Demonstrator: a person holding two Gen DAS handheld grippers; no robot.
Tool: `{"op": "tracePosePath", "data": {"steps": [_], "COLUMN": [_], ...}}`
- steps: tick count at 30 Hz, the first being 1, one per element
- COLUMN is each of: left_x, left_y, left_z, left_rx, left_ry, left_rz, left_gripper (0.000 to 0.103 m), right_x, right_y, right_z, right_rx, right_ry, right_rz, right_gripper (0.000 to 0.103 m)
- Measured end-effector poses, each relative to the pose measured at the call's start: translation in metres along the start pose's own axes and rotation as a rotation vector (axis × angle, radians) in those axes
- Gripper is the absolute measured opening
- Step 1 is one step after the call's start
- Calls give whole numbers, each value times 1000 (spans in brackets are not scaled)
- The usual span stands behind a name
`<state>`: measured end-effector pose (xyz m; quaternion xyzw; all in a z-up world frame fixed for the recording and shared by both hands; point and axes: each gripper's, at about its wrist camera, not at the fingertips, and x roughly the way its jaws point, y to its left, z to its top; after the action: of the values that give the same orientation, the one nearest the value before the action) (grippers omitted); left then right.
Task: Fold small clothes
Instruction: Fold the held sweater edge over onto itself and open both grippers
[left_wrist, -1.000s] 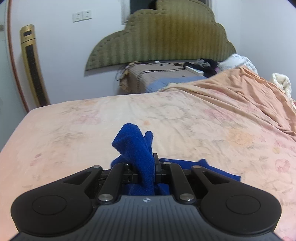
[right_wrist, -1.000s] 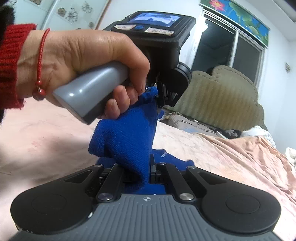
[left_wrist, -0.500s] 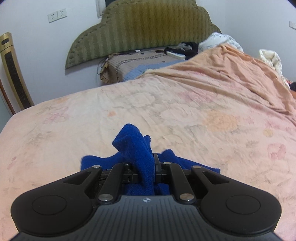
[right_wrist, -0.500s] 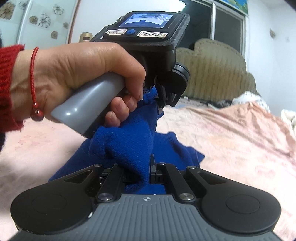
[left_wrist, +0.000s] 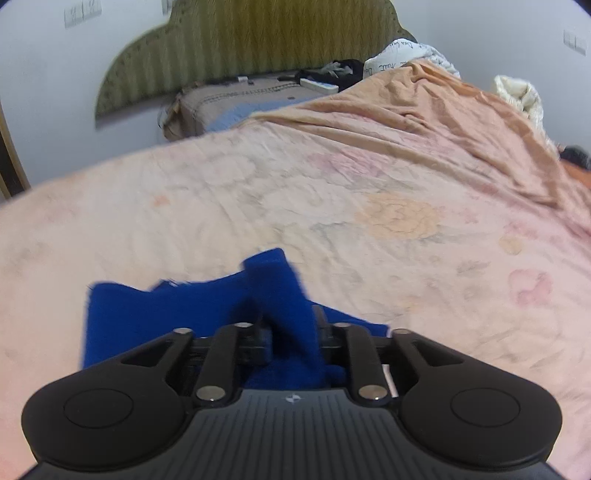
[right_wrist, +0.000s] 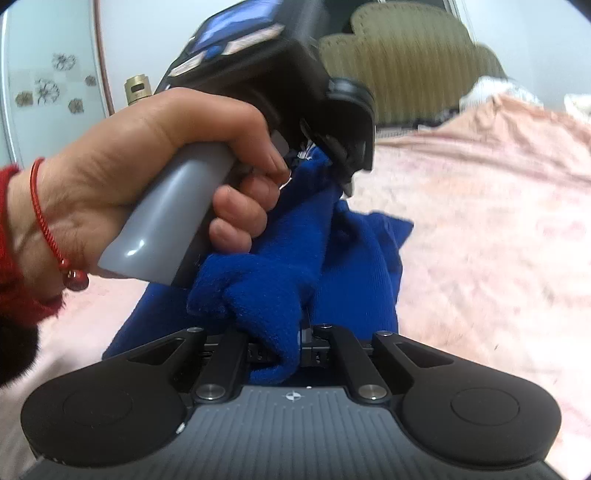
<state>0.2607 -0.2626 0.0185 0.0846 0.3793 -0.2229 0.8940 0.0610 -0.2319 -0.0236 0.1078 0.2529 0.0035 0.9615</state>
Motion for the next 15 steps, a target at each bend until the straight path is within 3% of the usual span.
{"op": "tracePosePath", "data": {"steps": [1,2,4,7,13,15], "left_x": [1,0,-5,-21,-54,-64], "left_y": [2,3,4,3,19,27], "left_z": [0,1,1,4,-1,-13], "left_rx": [-20,-35,-44,-16,12,23], "left_ry": [4,5,-23,-85,-153,-164], "left_rz": [-17,-28,-20,-7,61,86], "left_gripper": [39,60,81,81,82,82], "right_x": [2,3,5,7,7,6], "right_y": [-3,-6,-8,-16,-34,-42], "right_z": [-1,-2,-4,-3,-5,-6], "right_rx": [18,33,58,94,208,253], "right_ry": [9,19,30,42,55,63], "right_rz": [12,24,35,52,111,150], "right_gripper": [7,7,8,18,22,29]}}
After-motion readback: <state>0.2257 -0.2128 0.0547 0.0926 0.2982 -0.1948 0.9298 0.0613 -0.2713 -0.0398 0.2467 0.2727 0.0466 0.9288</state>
